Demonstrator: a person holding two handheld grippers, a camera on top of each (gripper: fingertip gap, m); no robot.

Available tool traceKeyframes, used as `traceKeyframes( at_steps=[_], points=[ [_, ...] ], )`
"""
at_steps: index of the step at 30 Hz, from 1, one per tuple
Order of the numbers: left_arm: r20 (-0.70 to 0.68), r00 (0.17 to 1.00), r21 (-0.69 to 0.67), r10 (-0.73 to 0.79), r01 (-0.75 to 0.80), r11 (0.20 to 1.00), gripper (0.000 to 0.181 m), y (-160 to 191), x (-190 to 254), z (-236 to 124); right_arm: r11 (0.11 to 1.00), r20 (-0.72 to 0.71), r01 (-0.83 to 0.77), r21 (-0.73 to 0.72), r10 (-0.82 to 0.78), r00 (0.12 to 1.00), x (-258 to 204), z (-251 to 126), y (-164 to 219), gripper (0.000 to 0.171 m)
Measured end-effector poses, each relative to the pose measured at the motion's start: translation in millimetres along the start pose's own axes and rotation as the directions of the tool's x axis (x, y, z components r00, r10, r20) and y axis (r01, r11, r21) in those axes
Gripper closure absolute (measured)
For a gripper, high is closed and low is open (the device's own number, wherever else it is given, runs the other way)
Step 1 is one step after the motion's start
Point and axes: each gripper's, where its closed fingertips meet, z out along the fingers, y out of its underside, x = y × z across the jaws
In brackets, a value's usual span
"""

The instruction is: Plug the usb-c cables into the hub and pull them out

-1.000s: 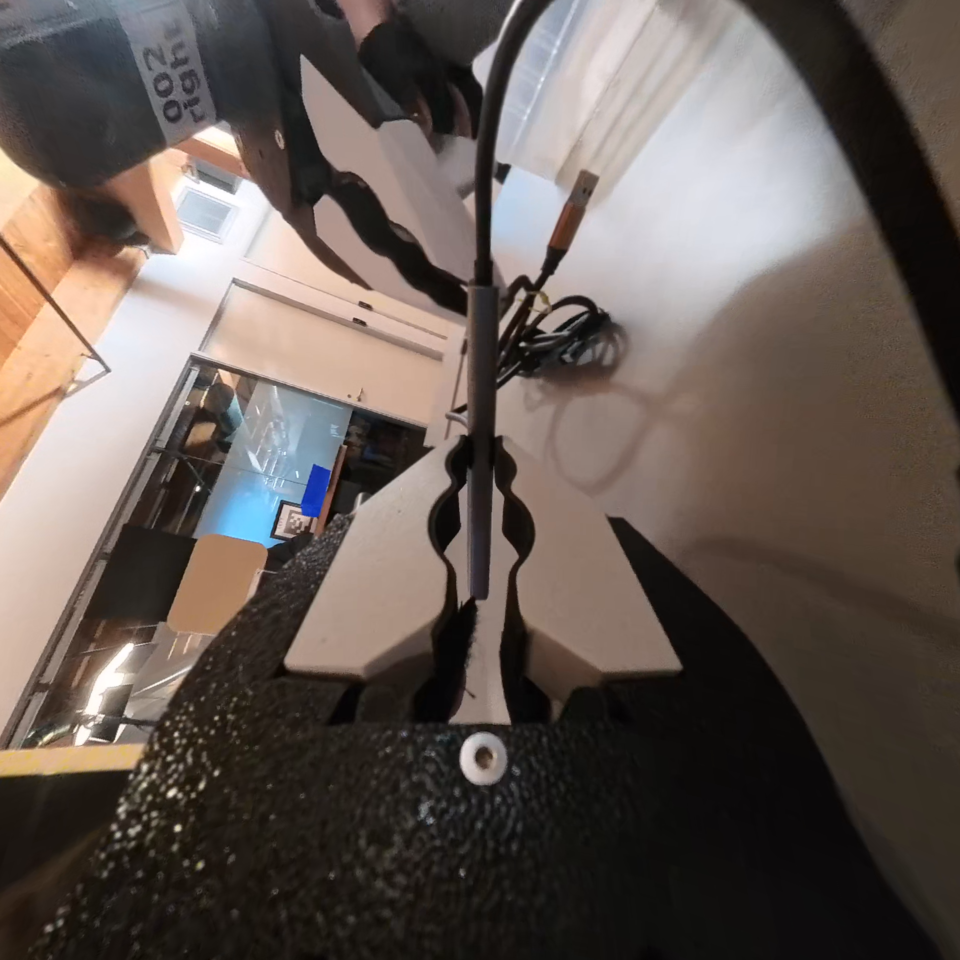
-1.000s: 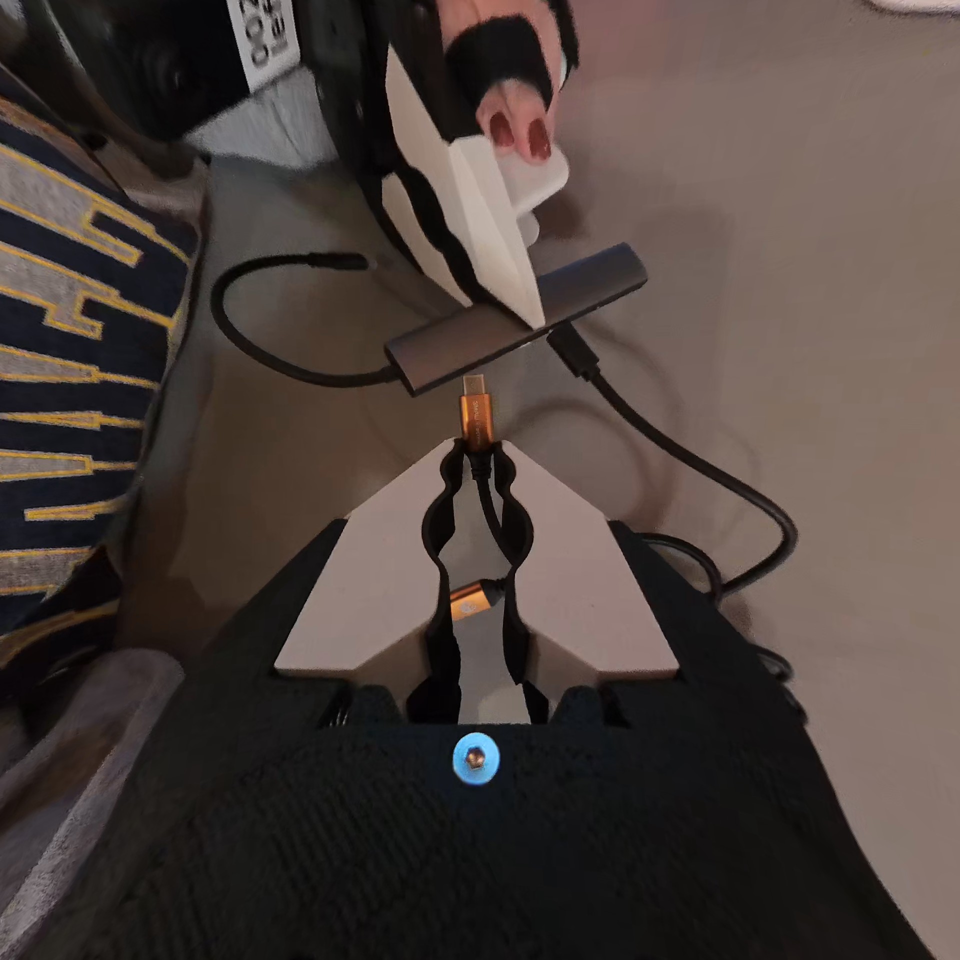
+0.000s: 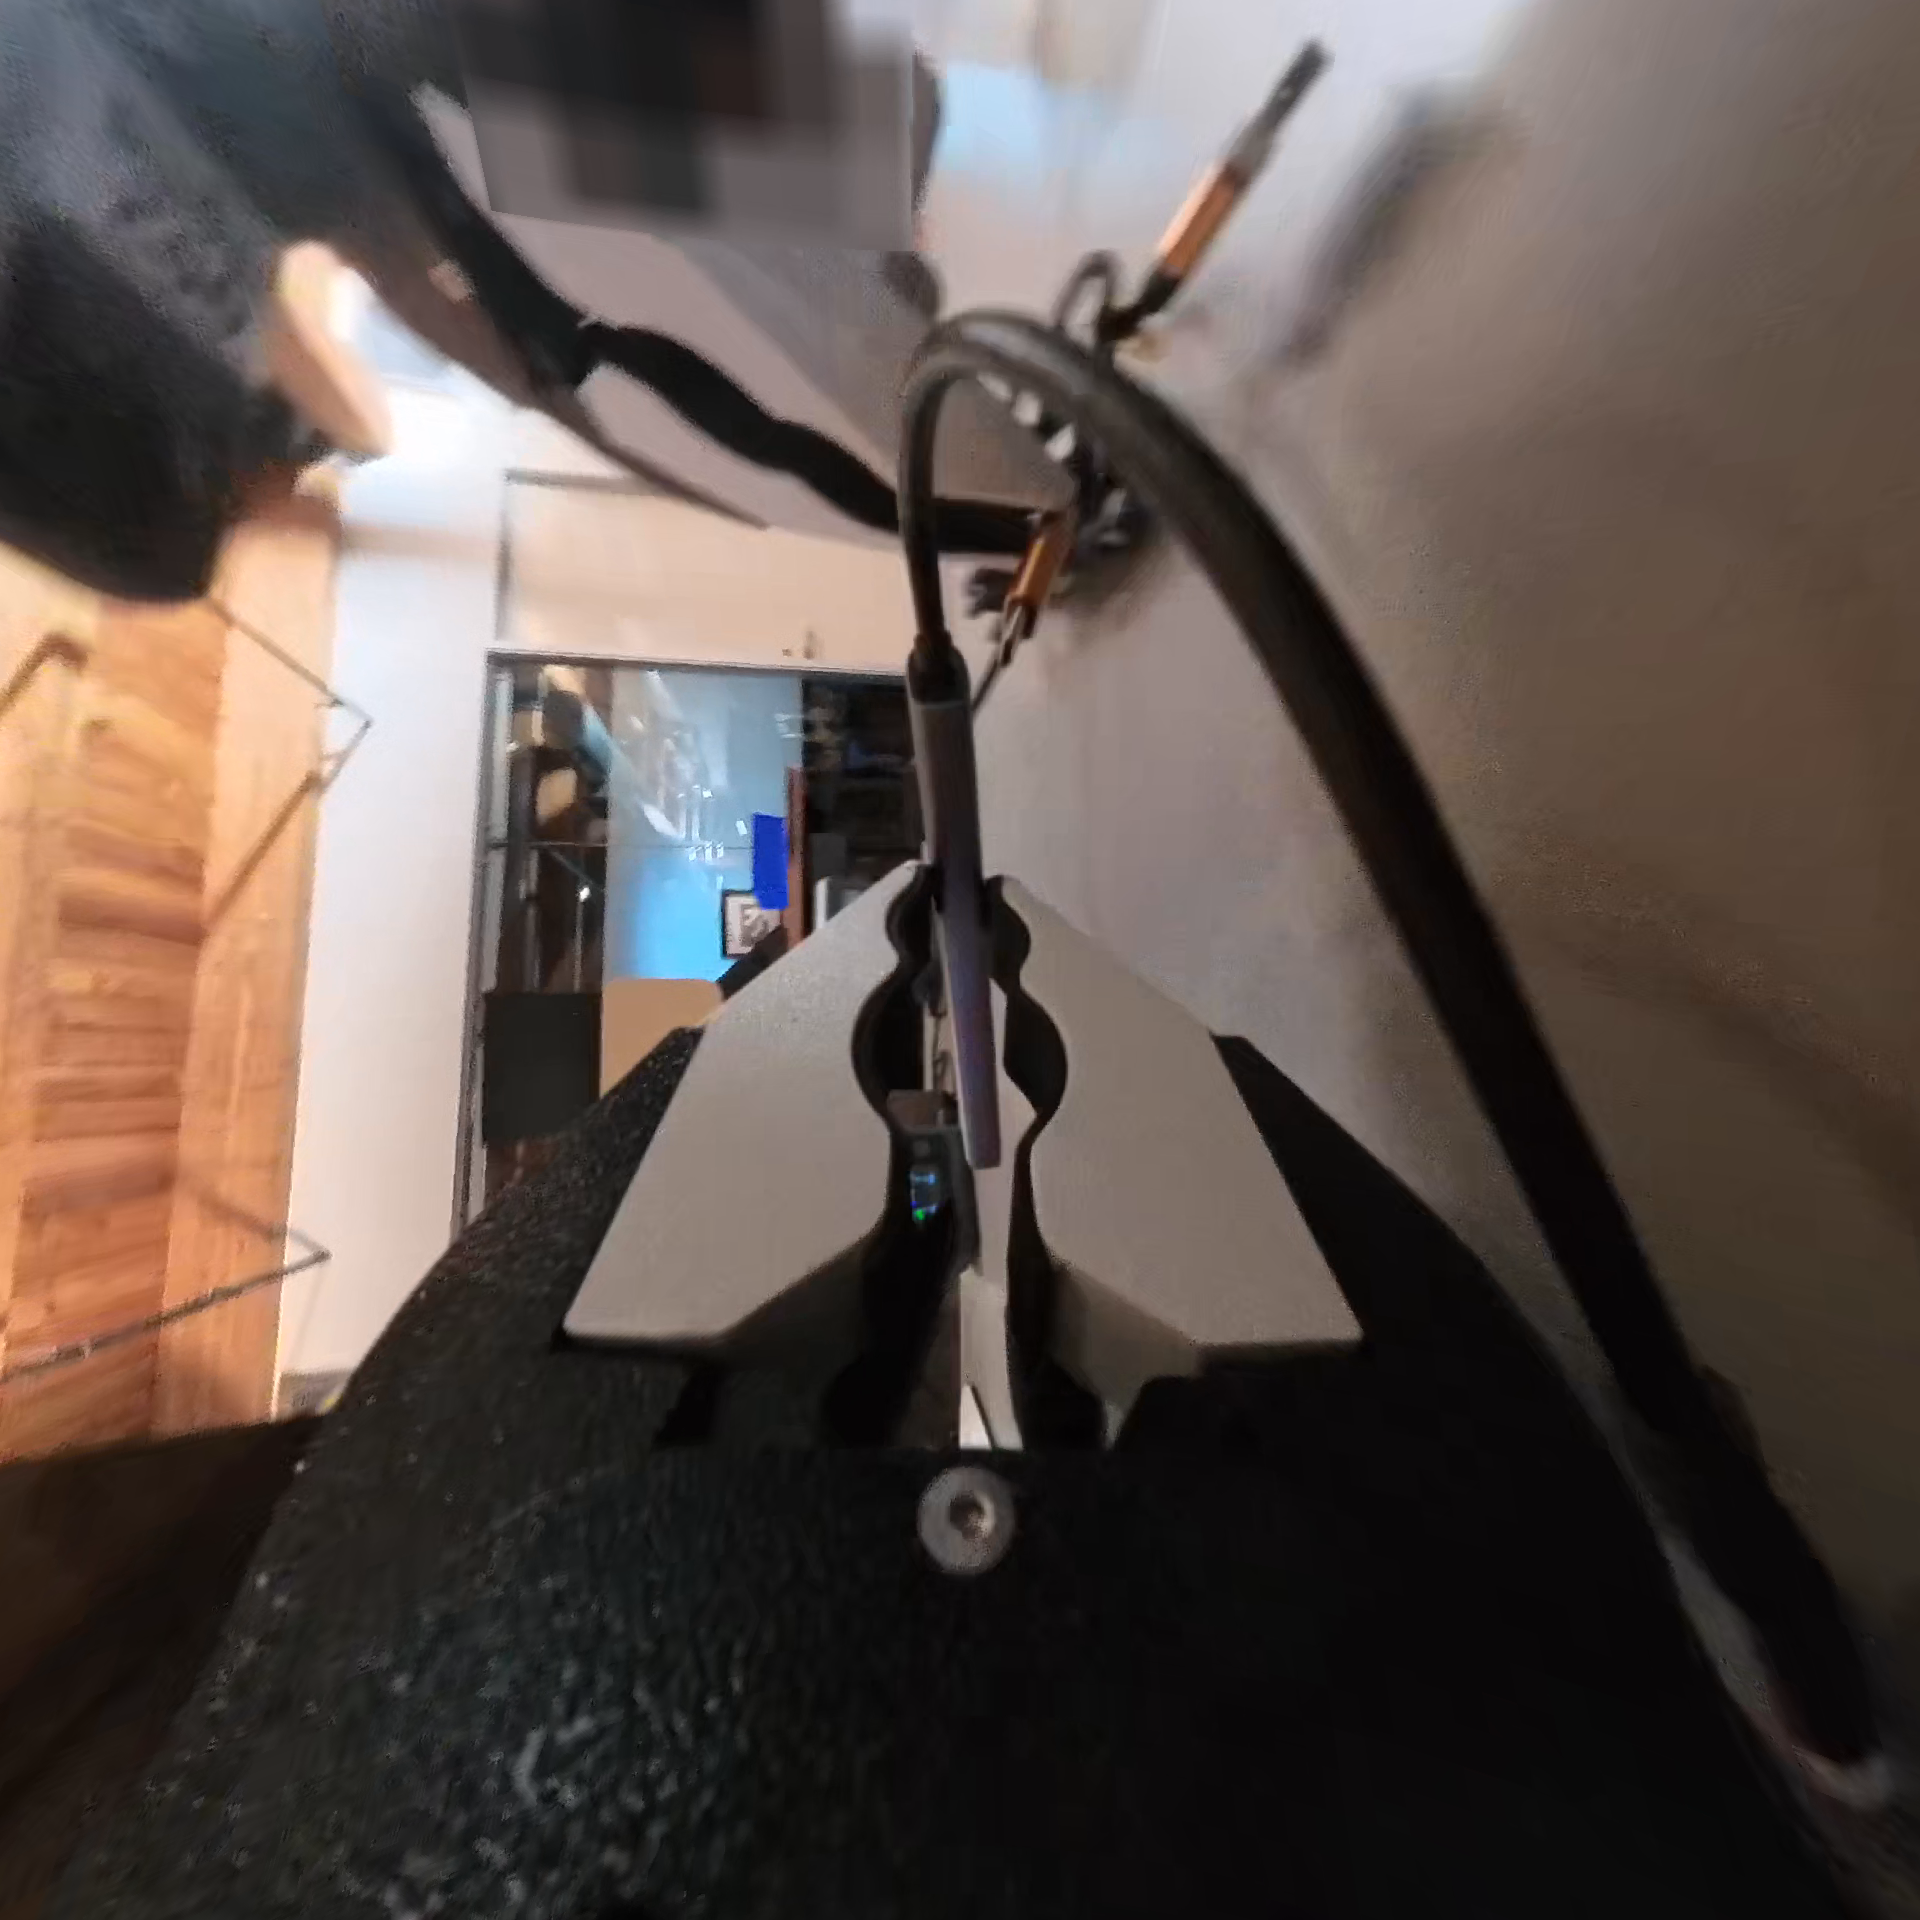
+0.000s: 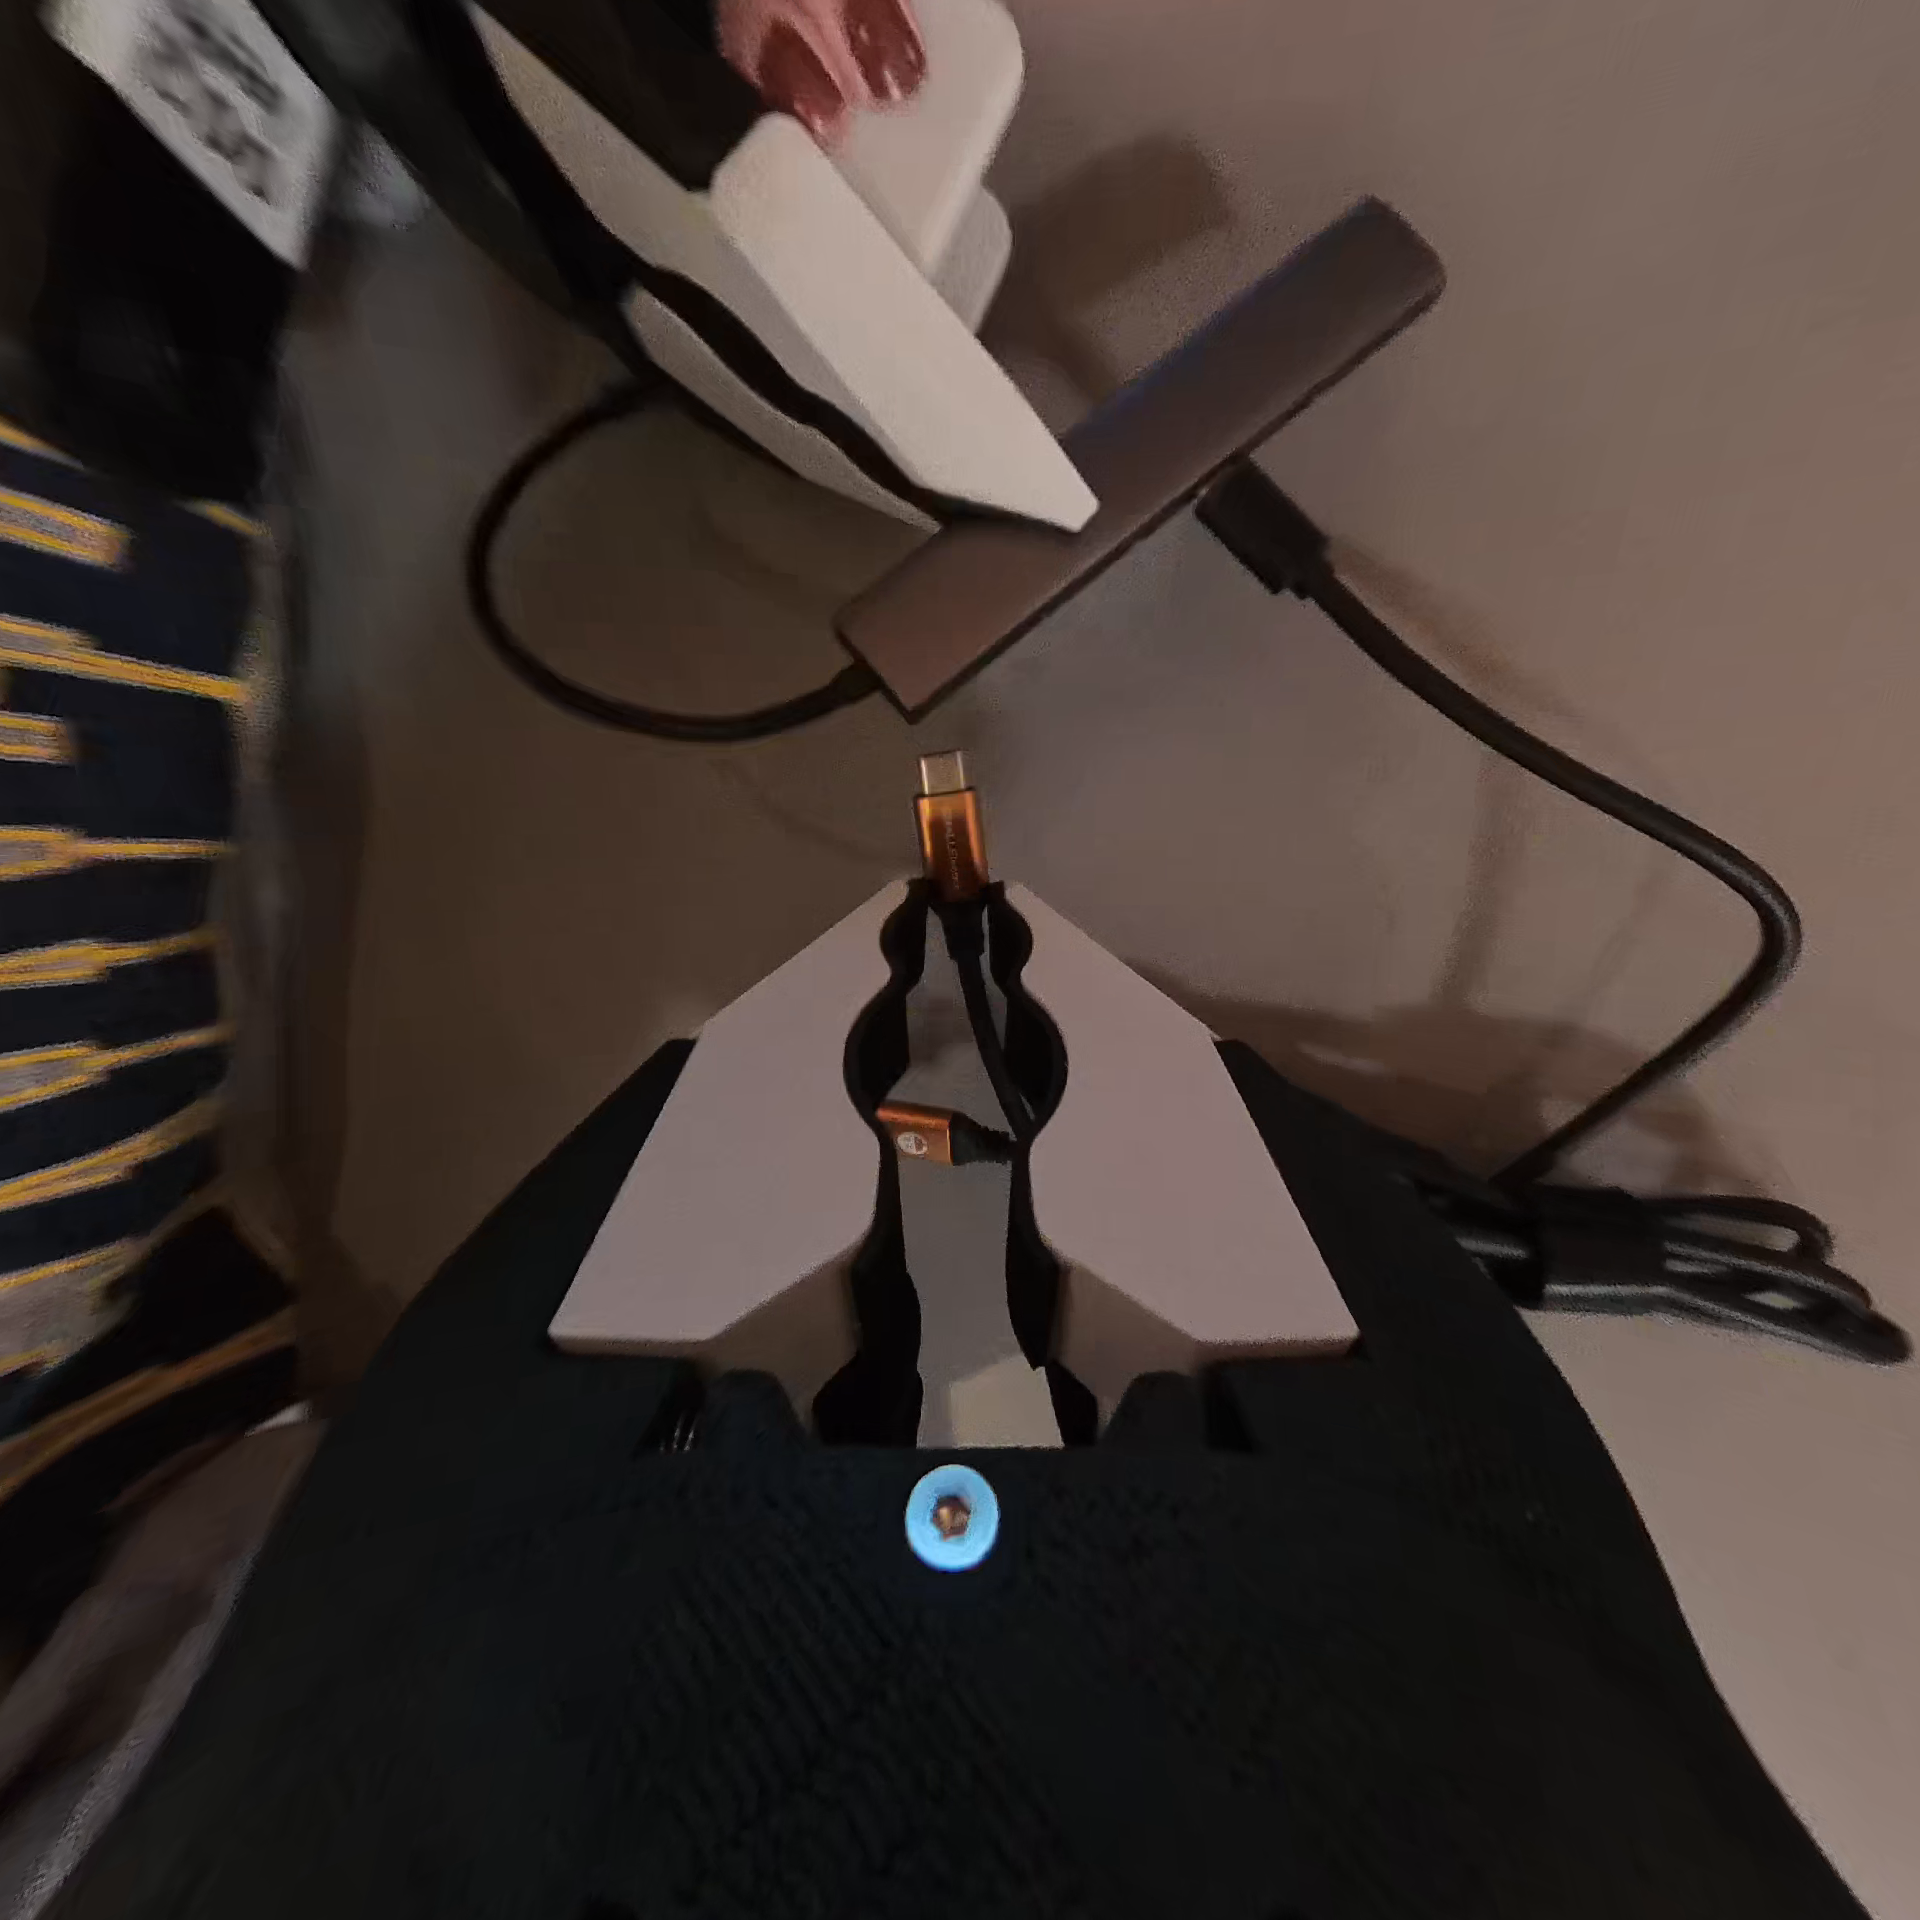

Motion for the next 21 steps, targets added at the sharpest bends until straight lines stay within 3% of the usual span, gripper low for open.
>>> traceKeyframes(
  at_steps=[2,5,10,16,21],
  points=[
    [0.080,0.996,0.033,-0.048,0.045,0.998,0.174,-3,-21,-6,0.995,0.108,-0.024,0.092,0.014,0.994,-9,-22,-15,0.160],
    [0.165,0.974,0.141,-0.154,0.131,0.981,0.175,-20,-51,-18,0.992,0.079,0.061,0.108,-0.069,0.994,-14,-57,-29,0.160],
    [0.132,0.923,0.316,-0.361,0.306,0.898,0.174,-42,-78,-29,0.986,0.022,0.162,-0.039,-0.162,0.987,-24,-85,-46,0.161],
    [0.064,0.922,0.341,-0.382,0.339,0.877,0.174,-42,-72,-25,0.941,0.039,0.144,-0.306,-0.139,0.989,-17,-73,-38,0.161],
    [0.039,0.955,0.275,-0.292,0.271,0.922,0.174,-31,-48,-25,0.911,0.052,0.161,-0.379,-0.152,0.987,-10,-38,-20,0.161]
  ],
)
